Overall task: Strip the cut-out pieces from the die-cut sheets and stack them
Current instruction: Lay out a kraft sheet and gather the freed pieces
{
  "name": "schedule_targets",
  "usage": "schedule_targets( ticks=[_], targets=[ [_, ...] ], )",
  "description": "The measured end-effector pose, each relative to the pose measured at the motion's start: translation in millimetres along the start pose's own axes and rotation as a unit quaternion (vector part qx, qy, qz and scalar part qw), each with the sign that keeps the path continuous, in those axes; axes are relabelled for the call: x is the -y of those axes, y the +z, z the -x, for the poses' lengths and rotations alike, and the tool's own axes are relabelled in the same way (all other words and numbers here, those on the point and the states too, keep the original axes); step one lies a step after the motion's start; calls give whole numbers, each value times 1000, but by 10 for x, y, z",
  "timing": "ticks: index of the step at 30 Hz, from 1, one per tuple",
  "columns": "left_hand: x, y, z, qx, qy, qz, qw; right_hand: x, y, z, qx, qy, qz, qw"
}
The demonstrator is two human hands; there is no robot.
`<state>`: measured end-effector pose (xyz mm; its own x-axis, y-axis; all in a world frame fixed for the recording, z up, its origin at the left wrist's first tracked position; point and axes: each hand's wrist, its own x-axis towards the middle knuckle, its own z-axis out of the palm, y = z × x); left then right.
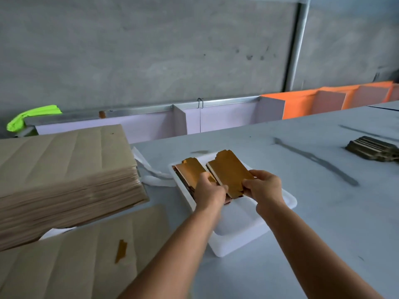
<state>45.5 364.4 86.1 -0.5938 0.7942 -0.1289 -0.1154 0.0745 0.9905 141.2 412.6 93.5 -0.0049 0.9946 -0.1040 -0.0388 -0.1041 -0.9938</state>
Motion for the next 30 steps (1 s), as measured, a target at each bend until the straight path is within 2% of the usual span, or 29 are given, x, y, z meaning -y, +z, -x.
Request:
schedule_targets(
  ticks=[3, 6, 10, 12, 14, 17, 21, 24, 27, 30],
  targets=[
    [52, 149, -108, -14, -1, -8, 1000, -60, 29, -296, -13, 6, 17, 1000],
    [123, 178, -123, -14, 57, -100, 993, -116, 84, -549, -37, 2, 49, 998],
    [195, 105, -34, 32, 174, -315, 933, -161, 154, -783, -74, -39, 135, 987],
    [214, 71, -8, 51, 192, -373, 906, -196, 200, -843, -76, -51, 184, 979],
    [225, 53, 15, 70, 183, -403, 894, -241, 255, -884, -75, -56, 220, 971],
    [245, 54, 9, 79, 166, -417, 890, -280, 349, -942, -64, -66, 261, 961],
    [267, 29, -6, 73, 102, -352, 928, -304, 479, -1015, -38, -56, 280, 958],
    [276, 9, 1, 60, 113, -330, 935, -357, 507, -1034, -22, -38, 316, 948],
    [281, 1, 1, 54, 124, -313, 940, -392, 512, -1022, -10, -36, 367, 930],
    [280, -1, 9, 55, 125, -301, 944, -411, 535, -991, -14, -58, 447, 892]
  ],
)
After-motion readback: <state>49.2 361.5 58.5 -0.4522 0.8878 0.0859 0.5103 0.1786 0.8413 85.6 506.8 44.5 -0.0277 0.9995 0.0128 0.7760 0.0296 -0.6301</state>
